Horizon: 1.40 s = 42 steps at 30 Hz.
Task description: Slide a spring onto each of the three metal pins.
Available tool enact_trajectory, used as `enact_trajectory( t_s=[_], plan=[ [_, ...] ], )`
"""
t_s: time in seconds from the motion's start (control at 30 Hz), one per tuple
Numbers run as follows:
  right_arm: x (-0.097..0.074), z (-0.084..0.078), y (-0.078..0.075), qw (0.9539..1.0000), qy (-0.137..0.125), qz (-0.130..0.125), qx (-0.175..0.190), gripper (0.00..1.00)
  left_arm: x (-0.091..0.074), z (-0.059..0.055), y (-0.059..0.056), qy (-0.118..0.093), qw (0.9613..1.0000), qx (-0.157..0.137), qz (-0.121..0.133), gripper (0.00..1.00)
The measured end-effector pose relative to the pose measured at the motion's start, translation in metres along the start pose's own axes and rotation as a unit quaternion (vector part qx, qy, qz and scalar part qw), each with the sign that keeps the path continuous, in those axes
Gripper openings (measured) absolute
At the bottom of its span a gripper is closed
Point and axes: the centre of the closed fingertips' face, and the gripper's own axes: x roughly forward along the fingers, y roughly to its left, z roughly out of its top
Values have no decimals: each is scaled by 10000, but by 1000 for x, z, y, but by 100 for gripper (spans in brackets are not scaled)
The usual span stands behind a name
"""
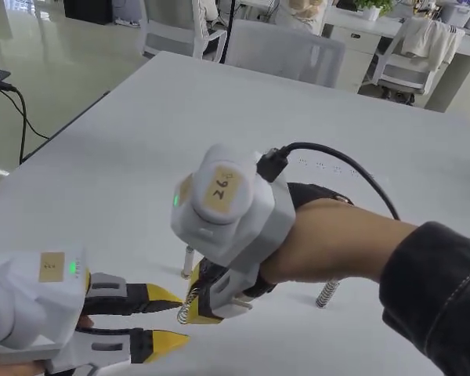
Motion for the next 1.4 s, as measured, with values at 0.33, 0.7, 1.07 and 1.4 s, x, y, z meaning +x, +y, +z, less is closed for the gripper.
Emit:
enact_trajectory(
  t_s=[0.33, 0.7, 1.07, 1.4],
  plan=[
    [-4, -3, -3, 10000, 36, -59, 24, 8, -2, -4, 7, 59, 9996, -180, 207, 35],
    [-5, -5, -6, 9999, 68, -84, 37, 8, -6, -8, 20, 86, 9980, -383, 503, 57],
    [-9, -9, -13, 9998, 91, -140, 75, 8, -7, -9, 23, 91, 9969, -462, 627, 68],
    [-16, -10, -25, 9996, 108, -254, 113, 8, -8, -9, 24, 91, 9967, -466, 659, 72]
  ],
)
